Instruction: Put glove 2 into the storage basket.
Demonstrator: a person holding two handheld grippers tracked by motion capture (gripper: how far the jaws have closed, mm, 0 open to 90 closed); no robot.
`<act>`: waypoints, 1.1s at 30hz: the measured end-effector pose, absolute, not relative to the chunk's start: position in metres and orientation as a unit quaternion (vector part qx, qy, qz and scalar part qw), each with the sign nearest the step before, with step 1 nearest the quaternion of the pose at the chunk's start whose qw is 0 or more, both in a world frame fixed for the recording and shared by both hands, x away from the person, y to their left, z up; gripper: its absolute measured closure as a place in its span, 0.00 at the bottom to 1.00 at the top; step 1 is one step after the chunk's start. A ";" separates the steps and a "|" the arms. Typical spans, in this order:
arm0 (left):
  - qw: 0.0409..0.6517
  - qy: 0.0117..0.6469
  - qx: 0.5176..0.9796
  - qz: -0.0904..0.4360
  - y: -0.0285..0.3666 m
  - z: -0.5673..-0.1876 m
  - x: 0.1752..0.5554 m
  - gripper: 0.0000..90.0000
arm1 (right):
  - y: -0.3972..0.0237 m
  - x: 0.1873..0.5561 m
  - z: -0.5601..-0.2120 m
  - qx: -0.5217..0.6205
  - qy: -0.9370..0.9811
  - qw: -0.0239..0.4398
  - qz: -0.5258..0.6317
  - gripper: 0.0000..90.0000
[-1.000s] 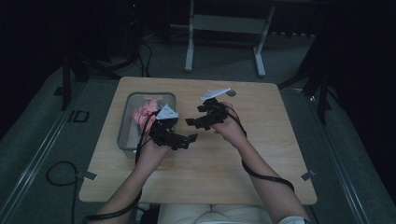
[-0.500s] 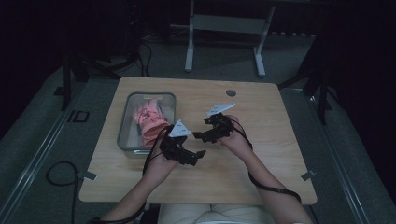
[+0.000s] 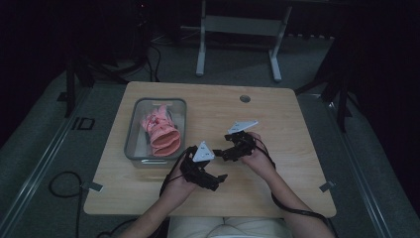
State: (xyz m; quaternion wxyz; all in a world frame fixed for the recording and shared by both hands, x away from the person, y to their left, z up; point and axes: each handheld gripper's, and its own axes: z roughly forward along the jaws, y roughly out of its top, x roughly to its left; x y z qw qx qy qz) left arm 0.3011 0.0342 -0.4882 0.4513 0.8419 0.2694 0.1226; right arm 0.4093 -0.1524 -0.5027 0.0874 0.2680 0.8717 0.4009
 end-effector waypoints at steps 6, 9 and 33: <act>0.440 0.266 0.848 0.131 0.030 -0.502 0.298 0.01 | -0.159 0.407 -0.509 0.272 0.871 0.091 0.398 0.19; 0.437 0.270 0.849 0.126 0.029 -0.509 0.297 0.01 | -0.161 0.405 -0.512 0.275 0.870 0.096 0.397 0.19; 0.415 0.268 0.859 0.134 0.024 -0.544 0.290 0.01 | -0.184 0.394 -0.542 0.287 0.869 0.124 0.383 0.17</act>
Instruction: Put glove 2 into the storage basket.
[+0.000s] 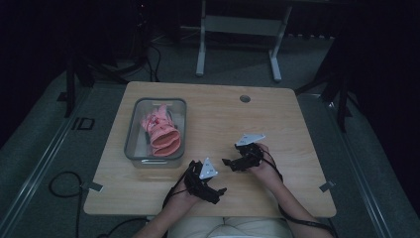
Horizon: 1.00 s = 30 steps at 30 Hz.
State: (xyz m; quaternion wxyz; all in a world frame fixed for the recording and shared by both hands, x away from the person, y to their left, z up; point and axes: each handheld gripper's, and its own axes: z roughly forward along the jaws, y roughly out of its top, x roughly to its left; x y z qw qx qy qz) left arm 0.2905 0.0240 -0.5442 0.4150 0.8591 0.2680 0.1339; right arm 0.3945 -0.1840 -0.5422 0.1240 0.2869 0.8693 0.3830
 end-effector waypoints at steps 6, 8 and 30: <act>0.417 0.268 0.857 0.142 0.027 -0.545 0.290 0.01 | -0.191 0.395 -0.548 0.300 0.863 0.124 0.387 0.17; 0.416 0.272 0.853 0.156 0.031 -0.544 0.290 0.01 | -0.194 0.394 -0.549 0.306 0.859 0.130 0.389 0.16; 0.405 0.279 0.849 0.192 0.048 -0.552 0.273 0.01 | -0.207 0.398 -0.559 0.322 0.850 0.156 0.387 0.16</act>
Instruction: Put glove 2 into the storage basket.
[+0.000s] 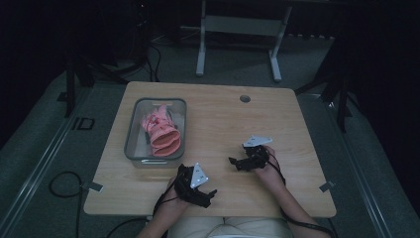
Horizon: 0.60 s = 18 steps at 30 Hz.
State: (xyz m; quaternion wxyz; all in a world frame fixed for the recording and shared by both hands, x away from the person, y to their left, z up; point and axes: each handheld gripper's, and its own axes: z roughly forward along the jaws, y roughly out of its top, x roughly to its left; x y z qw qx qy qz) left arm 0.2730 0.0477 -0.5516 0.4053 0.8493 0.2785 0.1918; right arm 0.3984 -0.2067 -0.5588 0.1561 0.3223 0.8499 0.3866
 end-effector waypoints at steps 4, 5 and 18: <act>0.398 0.281 0.851 0.197 0.050 -0.553 0.275 0.01 | -0.212 0.401 -0.559 0.333 0.845 0.157 0.388 0.16; 0.398 0.282 0.850 0.196 0.051 -0.554 0.276 0.01 | -0.214 0.401 -0.559 0.335 0.843 0.157 0.390 0.16; 0.397 0.282 0.850 0.202 0.053 -0.554 0.276 0.01 | -0.223 0.406 -0.561 0.342 0.841 0.164 0.386 0.16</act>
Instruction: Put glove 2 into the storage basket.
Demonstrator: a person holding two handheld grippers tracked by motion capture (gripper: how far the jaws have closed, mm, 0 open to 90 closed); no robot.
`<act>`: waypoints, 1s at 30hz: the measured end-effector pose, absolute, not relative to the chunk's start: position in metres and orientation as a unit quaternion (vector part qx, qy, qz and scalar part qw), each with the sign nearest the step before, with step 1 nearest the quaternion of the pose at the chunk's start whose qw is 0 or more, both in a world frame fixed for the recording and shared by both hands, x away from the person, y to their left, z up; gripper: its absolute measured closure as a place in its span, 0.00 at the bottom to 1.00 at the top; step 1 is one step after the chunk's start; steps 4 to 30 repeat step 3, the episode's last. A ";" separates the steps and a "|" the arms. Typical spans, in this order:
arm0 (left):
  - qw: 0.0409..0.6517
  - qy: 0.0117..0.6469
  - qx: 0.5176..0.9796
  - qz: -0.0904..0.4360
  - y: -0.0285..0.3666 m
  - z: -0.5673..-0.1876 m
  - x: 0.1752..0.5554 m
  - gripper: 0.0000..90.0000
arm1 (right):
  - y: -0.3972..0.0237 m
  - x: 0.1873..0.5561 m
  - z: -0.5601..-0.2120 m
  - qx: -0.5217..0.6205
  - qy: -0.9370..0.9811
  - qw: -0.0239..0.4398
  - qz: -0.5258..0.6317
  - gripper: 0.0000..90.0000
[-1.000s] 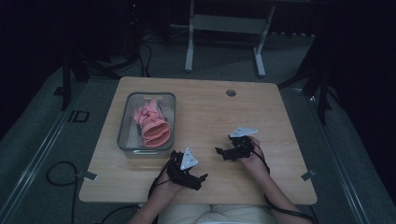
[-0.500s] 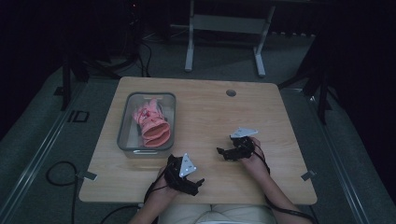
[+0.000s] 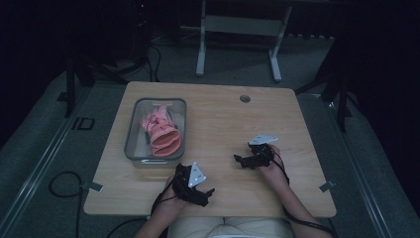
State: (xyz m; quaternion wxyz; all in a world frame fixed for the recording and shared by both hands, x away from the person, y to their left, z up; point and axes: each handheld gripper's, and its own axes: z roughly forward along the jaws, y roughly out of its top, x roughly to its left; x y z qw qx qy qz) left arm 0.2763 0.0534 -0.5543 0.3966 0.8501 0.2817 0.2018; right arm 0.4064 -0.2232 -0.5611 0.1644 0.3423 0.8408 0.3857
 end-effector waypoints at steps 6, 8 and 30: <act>0.398 0.281 0.850 0.200 0.054 -0.555 0.277 0.01 | -0.223 0.406 -0.561 0.341 0.841 0.165 0.386 0.16; 0.398 0.281 0.850 0.200 0.054 -0.555 0.277 0.01 | -0.223 0.406 -0.561 0.341 0.841 0.165 0.386 0.16; 0.398 0.281 0.850 0.200 0.054 -0.555 0.277 0.01 | -0.223 0.406 -0.561 0.341 0.841 0.165 0.386 0.16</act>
